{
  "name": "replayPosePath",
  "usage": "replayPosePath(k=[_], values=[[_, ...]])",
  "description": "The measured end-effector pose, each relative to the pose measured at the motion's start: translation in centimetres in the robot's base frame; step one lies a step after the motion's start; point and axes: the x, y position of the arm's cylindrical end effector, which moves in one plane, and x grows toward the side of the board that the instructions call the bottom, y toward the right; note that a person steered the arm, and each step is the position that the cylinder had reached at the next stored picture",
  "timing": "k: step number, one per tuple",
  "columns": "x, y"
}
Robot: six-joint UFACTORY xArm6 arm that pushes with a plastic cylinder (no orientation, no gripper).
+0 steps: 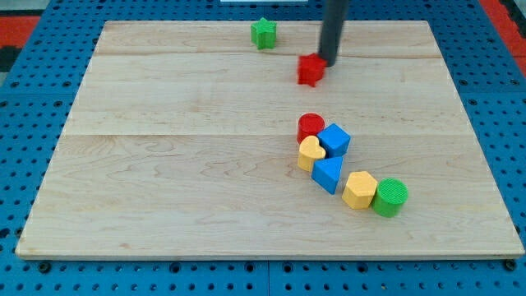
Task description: Move the red star to the bottom of the green star
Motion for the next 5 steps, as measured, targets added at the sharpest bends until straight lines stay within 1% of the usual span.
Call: replayPosePath(k=[1,2,3,4,5], values=[[3.7,3.5],[4.1,-0.6],[-0.4,-4.6],[0.0,-5.0],[3.9,4.1]])
